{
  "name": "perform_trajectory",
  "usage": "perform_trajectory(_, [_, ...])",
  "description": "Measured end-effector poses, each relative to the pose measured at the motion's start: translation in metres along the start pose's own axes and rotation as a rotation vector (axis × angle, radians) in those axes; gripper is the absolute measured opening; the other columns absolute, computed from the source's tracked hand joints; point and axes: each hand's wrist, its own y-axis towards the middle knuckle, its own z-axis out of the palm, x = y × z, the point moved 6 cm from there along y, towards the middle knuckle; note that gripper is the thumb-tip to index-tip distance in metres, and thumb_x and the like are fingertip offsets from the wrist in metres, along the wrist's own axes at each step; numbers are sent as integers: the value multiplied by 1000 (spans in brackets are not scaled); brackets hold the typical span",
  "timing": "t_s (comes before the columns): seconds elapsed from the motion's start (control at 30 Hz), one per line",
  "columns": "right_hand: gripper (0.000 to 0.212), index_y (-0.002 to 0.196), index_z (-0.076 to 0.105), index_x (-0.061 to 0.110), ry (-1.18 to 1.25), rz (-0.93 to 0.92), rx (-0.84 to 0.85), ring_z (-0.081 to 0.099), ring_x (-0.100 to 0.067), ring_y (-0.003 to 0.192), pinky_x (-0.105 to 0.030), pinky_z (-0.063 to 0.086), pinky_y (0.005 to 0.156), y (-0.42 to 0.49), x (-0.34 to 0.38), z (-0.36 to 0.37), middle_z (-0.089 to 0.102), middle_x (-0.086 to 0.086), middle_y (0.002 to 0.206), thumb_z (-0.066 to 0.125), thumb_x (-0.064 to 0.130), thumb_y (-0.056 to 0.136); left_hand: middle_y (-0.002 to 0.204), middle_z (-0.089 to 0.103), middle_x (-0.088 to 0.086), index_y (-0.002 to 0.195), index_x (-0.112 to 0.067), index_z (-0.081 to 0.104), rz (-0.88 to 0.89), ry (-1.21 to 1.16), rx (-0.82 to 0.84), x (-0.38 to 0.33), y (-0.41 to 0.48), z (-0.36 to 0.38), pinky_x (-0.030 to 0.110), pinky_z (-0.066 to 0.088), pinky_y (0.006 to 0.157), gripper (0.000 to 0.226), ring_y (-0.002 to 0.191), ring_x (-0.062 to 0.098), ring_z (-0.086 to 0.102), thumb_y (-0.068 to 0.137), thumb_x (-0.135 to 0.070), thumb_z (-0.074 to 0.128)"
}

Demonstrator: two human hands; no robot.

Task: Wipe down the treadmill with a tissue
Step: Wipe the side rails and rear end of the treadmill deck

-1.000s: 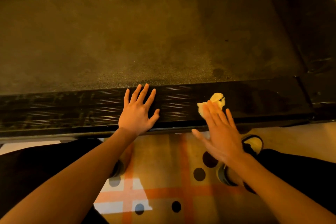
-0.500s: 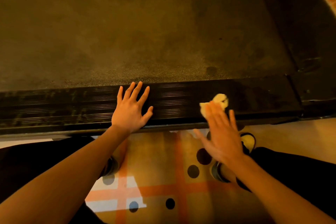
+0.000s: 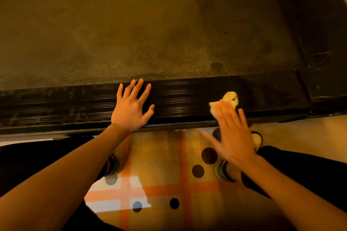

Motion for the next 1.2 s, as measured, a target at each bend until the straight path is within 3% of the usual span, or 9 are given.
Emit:
perform_trajectory(0.1, [101, 166, 6, 13, -12, 227, -1, -4, -25, 161, -59, 15, 126, -10, -71, -3, 1, -9, 174, 8, 83, 94, 166, 32, 15, 160, -19, 37, 4, -1, -6, -1, 0, 0, 63, 13, 125, 72, 154, 38, 25, 101, -59, 33])
perform_trajectory(0.2, [104, 165, 3, 8, 61, 305, -53, -6, -32, 160, -58, 12, 127, 1, -35, -3, -1, -15, 173, 7, 83, 94, 165, 32, 15, 160, -19, 37, 1, 0, 2, -1, 0, 0, 63, 13, 125, 72, 154, 38, 25, 100, -59, 33])
perform_trajectory(0.33, [98, 166, 4, 10, 47, -36, -38, -11, -30, 160, -54, 3, 129, 14, 73, 9, -3, -13, 174, 14, 80, 97, 165, 32, 15, 160, -19, 37, -1, 2, -3, -1, -1, -2, 63, 14, 125, 72, 154, 38, 25, 100, -59, 34])
perform_trajectory(0.5, [90, 166, 9, 17, -206, -402, 38, -3, -27, 161, -56, 17, 126, 5, -3, 4, 0, -6, 174, 25, 75, 100, 165, 33, 16, 160, -19, 38, 5, 13, 4, -1, 0, -1, 64, 14, 124, 72, 153, 39, 26, 100, -59, 35])
perform_trajectory(0.63, [89, 164, 21, 16, -355, -481, 100, 7, -32, 160, -53, 16, 126, 5, -68, -4, 10, -7, 173, 36, 72, 97, 165, 33, 15, 159, -18, 39, 10, 16, -1, 0, 0, -1, 64, 15, 124, 73, 154, 39, 26, 100, -59, 35])
perform_trajectory(0.9, [88, 166, 6, 17, -267, -632, -13, -9, -32, 160, -50, 5, 130, 32, 84, 15, -4, -6, 174, 25, 73, 101, 166, 32, 14, 161, -21, 36, 14, 39, 18, 2, 1, 0, 63, 14, 124, 73, 154, 38, 25, 99, -60, 36])
perform_trajectory(1.03, [86, 166, 11, 19, -281, -569, 35, 1, -30, 161, -50, 9, 129, 15, -13, 5, 7, -6, 174, 35, 68, 100, 166, 32, 15, 160, -19, 37, 17, 31, 16, -1, 0, -1, 65, 15, 123, 72, 153, 39, 26, 100, -59, 36])
perform_trajectory(1.13, [84, 164, 10, 19, -368, -450, 73, 8, -33, 160, -51, 12, 127, 1, -104, -13, 20, -11, 171, 31, 68, 99, 165, 32, 16, 160, -18, 38, 21, 22, 4, 0, 1, -2, 65, 15, 123, 72, 153, 40, 26, 100, -59, 36])
perform_trajectory(1.2, [84, 165, 11, 18, -344, -430, 105, 7, -35, 160, -53, 13, 127, 1, -107, -17, 18, -12, 172, 26, 70, 101, 166, 32, 16, 160, -19, 37, 20, 23, 1, 0, 0, -1, 65, 14, 124, 72, 153, 40, 26, 100, -58, 36])
